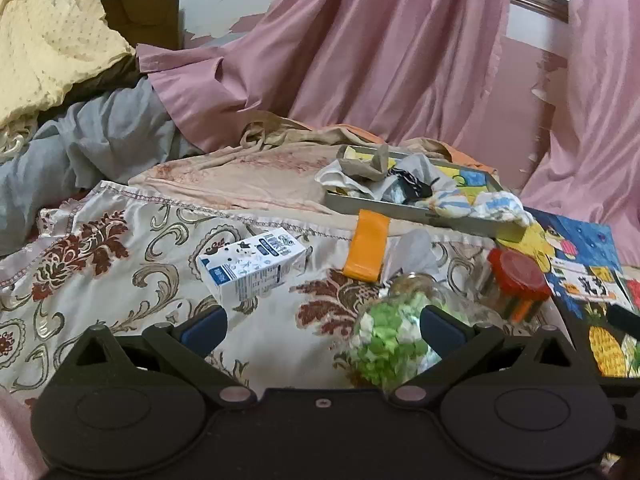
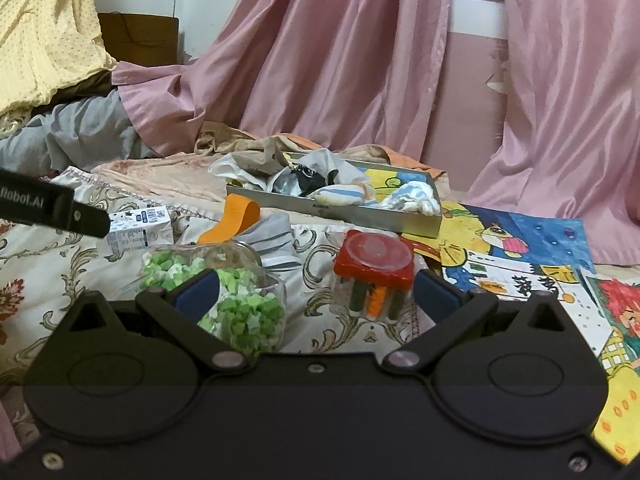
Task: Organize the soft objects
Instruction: 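Move both open grippers back over the pile toward the orange rubber band, then grasp the orange rubber band with the left gripper while the right gripper grasps the white mask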
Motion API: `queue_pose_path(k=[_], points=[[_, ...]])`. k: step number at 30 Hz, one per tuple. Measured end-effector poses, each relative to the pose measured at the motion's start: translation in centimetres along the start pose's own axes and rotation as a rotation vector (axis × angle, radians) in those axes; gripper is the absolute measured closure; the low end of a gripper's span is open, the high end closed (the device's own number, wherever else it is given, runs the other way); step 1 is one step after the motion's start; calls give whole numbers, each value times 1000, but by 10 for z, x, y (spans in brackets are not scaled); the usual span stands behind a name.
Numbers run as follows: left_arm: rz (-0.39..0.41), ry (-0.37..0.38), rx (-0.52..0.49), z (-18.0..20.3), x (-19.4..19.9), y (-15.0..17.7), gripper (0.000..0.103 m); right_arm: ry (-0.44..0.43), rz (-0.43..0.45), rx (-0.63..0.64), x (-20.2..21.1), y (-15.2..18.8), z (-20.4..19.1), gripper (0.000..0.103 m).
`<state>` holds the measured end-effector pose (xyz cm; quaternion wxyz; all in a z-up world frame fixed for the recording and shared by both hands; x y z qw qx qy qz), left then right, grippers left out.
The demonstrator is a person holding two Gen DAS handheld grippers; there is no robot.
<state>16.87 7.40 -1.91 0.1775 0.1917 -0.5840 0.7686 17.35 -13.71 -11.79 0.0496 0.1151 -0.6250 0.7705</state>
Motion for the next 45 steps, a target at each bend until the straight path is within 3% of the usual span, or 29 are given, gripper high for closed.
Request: queue_pose_path(k=[9, 16, 20, 30, 45], points=[[-14, 19, 8, -4, -22, -12, 1, 1, -15, -11, -17, 4, -4, 0], [-18, 121, 75, -10, -42, -31, 1, 4, -13, -9, -17, 4, -8, 0], [-49, 147, 128, -18, -62, -37, 1, 3, -14, 2, -18, 5, -11, 0], [-100, 160, 130, -27, -103, -43, 1, -19, -24, 34, -33, 2, -21, 0], [-193, 261, 258, -37, -132, -39, 1, -17, -23, -8, -64, -11, -26, 0]])
Point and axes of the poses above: each gripper's, at about its wrist camera, not at the fingertips, and x roughly against the way its jaws point, z to its right, y to its underside, the point moved 6 cm from there along -x, roughly the way its jaws point, and after that the axes turned 14 degrees about y, right-handed, at the moved point
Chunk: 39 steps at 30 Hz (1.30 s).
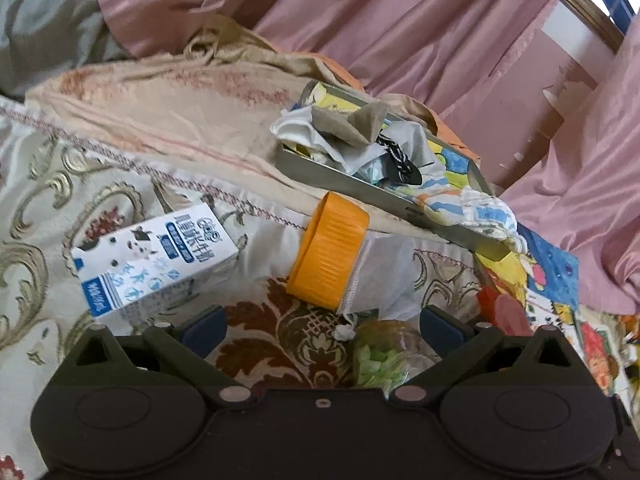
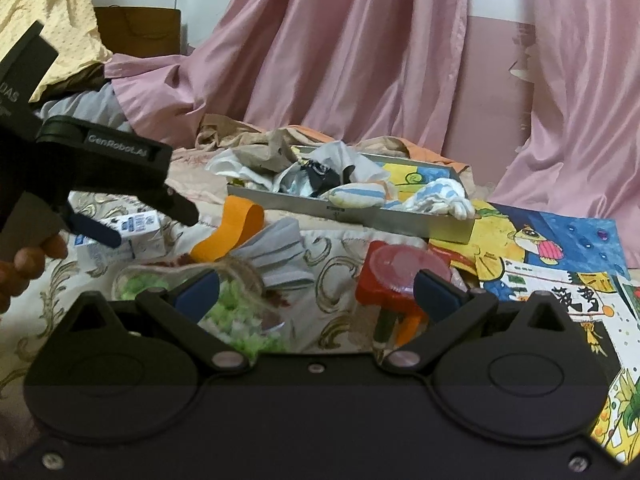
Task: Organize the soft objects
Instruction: 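Grasp the orange rubber band with the left gripper while the right gripper grasps the white mask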
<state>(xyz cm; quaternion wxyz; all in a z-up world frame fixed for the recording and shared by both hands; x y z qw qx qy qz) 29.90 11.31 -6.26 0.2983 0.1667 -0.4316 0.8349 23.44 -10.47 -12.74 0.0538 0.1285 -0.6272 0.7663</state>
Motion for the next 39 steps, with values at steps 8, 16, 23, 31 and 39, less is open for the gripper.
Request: queue_pose_path(k=[8, 16, 23, 31, 39], points=[[-48, 56, 59, -13, -20, -6, 6, -13, -52, 54, -30, -12, 3, 0], [-84, 88, 50, -19, -35, -6, 20, -89, -141, 123, -71, -58, 2, 1], [-80, 141, 132, -31, -41, -7, 31, -138, -340, 36, -123, -91, -10, 1], [-99, 200, 255, -42, -50, -3, 41, -173, -625, -22, -169, -89, -37, 1], [-80, 250, 437, -61, -64, -2, 48, -171, -804, -104, -198, -74, -52, 15]])
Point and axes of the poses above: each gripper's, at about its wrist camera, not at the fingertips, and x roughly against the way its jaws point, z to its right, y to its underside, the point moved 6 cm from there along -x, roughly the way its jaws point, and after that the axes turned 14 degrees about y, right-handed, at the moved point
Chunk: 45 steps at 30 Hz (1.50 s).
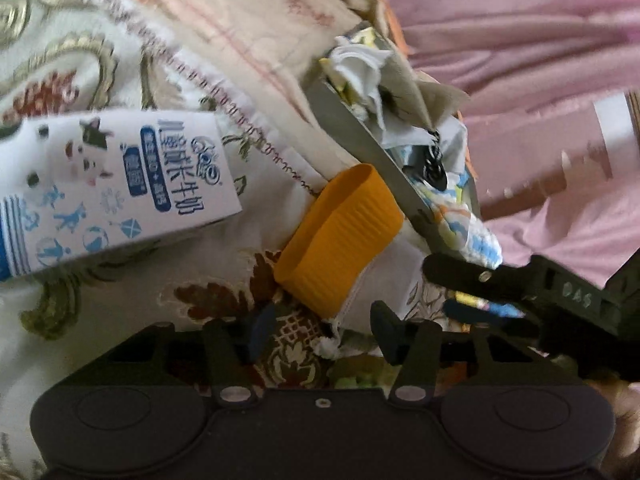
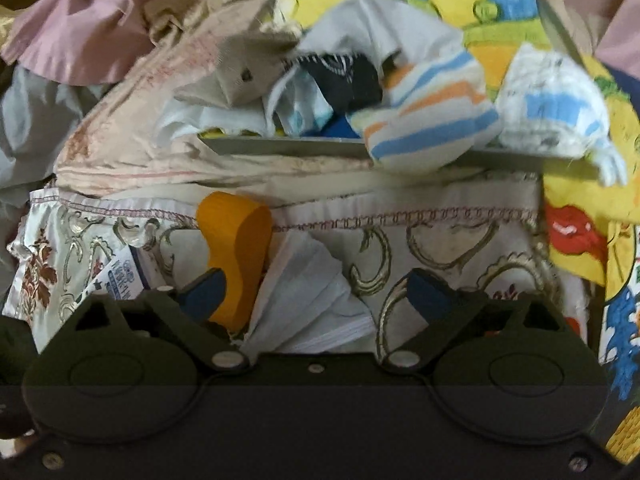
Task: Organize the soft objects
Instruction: 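Grasp the orange rubber band with the left gripper while the right gripper grasps the white mask, then carry the orange band and white mask toward the tray with both grippers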
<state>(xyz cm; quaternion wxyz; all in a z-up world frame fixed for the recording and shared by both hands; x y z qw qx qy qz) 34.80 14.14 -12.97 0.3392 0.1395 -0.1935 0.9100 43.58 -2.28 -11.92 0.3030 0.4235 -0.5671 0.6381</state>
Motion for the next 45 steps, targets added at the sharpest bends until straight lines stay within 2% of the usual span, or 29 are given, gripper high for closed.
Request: queue_pose_path(k=[3, 9, 11, 16, 19, 23, 32, 38, 45], points=[[13, 21, 49, -5, -4, -3, 49, 12, -25, 5, -13, 2, -2, 26], [50, 43, 135, -13, -2, -8, 54, 18, -40, 10, -27, 0, -8, 38], [56, 40, 146, -16, -2, -9, 57, 19, -45, 6, -32, -1, -12, 41], [77, 42, 160, -17, -5, -12, 62, 19, -62, 7, -51, 2, -21, 62], [83, 37, 155, -18, -8, -13, 67, 20, -56, 17, -55, 5, -23, 70], [98, 41, 165, -21, -11, -16, 70, 9, -51, 9, -56, 6, -20, 75], [85, 8, 73, -16, -24, -23, 85, -16, -13, 3, -54, 10, -8, 84], [80, -6, 0, -9, -26, -25, 91, -24, 46, 3, -42, 8, -8, 93], [155, -19, -226, 22, -15, -30, 93, -21, 149, -19, -17, 1, 1, 97]])
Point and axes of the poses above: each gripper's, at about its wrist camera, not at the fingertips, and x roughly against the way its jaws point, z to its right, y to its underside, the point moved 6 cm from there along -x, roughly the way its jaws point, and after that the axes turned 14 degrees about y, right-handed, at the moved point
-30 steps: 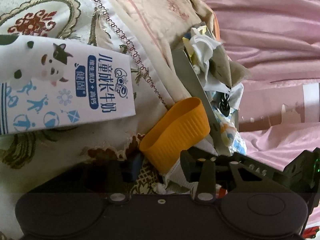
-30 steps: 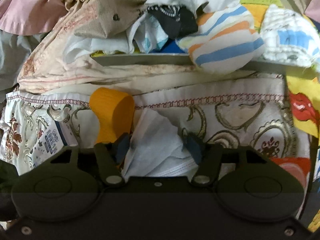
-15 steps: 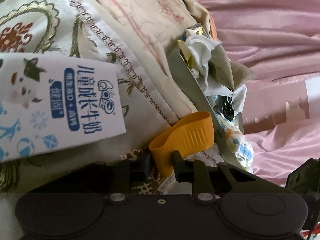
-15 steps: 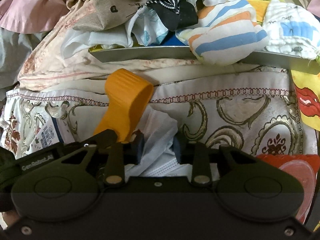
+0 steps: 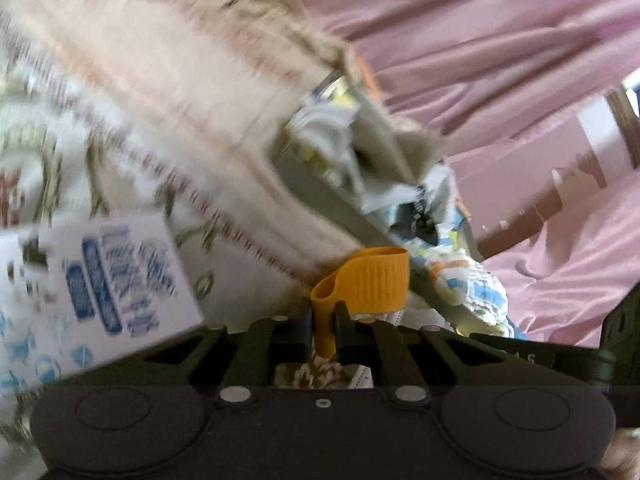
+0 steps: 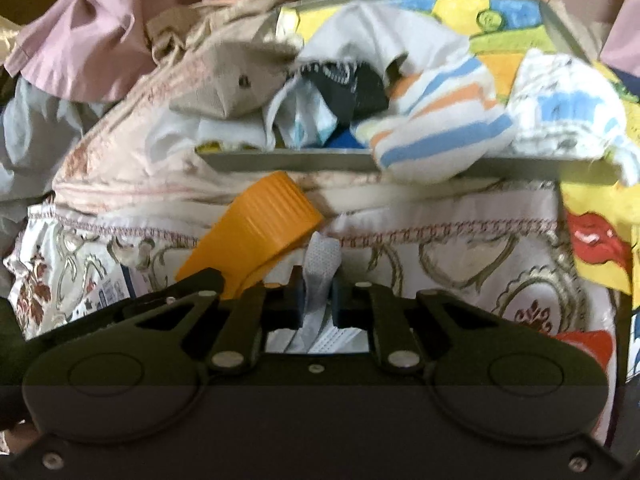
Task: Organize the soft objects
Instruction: 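Carry the orange band and white mask toward the tray with both grippers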
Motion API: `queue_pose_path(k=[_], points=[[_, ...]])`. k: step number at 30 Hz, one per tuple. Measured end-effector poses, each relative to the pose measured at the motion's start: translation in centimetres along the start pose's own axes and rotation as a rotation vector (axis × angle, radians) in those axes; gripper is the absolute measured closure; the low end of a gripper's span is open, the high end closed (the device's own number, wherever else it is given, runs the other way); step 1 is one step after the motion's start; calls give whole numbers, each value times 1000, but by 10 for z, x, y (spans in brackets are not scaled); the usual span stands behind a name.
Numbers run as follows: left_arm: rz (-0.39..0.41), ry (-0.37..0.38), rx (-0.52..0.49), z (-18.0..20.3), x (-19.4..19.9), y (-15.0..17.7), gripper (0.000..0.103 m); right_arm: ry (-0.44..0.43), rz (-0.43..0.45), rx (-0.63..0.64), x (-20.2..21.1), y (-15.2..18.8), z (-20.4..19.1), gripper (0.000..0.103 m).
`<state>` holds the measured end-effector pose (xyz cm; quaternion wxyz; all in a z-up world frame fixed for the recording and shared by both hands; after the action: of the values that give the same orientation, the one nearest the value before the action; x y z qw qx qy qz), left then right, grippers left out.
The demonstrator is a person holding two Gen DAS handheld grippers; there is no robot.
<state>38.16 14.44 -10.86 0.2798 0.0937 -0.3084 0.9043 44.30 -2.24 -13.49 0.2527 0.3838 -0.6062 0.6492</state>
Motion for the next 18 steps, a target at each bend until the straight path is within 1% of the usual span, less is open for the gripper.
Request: queue_pose_path(k=[2, 6, 8, 12, 15, 18], points=[[43, -6, -73, 8, 5, -4, 93, -8, 22, 1, 7, -3, 3, 97], [126, 10, -150, 22, 14, -15, 93, -30, 54, -20, 19, -8, 13, 97], [167, 23, -206, 32, 17, -21, 93, -36, 76, -31, 25, -12, 18, 97], [243, 64, -341, 58, 21, -33, 93, -44, 158, -41, 45, -29, 30, 97], [260, 95, -409, 72, 13, -39, 93, -43, 207, -54, 57, -47, 31, 97], [263, 108, -430, 75, 0, -47, 93, -37, 255, -66, 64, -67, 32, 97]])
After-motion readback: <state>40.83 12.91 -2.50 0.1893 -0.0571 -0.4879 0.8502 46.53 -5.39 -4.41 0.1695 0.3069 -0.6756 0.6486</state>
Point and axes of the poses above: each gripper's, at about its wrist camera, not at the fingertips, and x roughly against the way its jaws point, z to its right, y to its underside, the point moved 6 cm from there along -x, roughly the way its jaws point, and after that the axes turned 14 degrees about y, right-handed, at the moved point
